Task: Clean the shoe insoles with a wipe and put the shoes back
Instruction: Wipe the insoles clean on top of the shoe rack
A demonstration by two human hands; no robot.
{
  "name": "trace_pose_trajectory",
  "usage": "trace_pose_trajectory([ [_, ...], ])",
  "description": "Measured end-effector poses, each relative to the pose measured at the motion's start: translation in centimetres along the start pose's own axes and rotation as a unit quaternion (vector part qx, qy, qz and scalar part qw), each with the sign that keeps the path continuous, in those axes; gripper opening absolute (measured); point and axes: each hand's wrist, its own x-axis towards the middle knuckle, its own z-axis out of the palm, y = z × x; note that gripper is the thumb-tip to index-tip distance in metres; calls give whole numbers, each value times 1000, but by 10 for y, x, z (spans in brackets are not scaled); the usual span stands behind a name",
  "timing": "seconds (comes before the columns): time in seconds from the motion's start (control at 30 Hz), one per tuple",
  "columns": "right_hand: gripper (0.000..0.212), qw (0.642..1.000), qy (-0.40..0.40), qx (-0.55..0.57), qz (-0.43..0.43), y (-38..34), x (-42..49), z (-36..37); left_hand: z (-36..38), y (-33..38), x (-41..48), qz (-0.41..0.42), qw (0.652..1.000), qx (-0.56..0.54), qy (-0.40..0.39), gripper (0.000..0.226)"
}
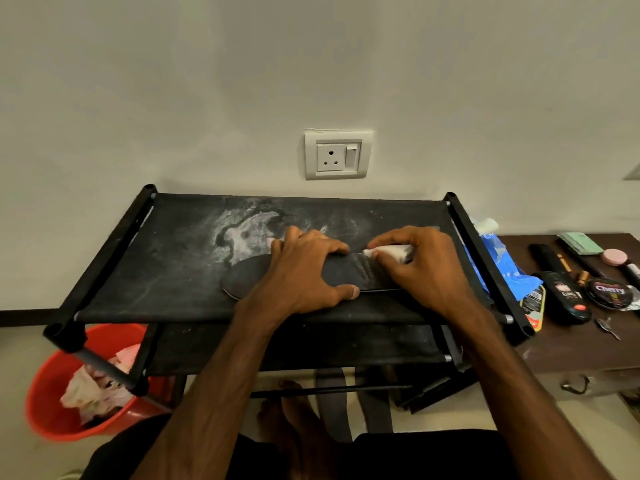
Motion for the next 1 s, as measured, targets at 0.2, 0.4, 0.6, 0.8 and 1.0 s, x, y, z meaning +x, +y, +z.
trace_pose_trajectory([
  [0.2, 10, 999, -16, 25, 16, -1, 2, -6, -6, -5, -3, -9, 1000, -25, -8, 70],
  [0.4, 12, 995, -91, 17, -24, -19, 6, 7, -4, -6, -2, -8, 1000, -15, -22, 76],
  [0.6, 14, 986, -153, -42, -42, -27, 16, 17, -1, -5, -1, 2, 1000, 2, -13, 75],
  [0.8, 17, 973, -212, -82, -26, -23, 8, -4, -2, -4, -1, -2, 1000, -14, -5, 73],
  [1.0, 15, 983, -165, -82, -24, -29, 6, 7, -2, -3, -1, -9, 1000, -15, -11, 72],
])
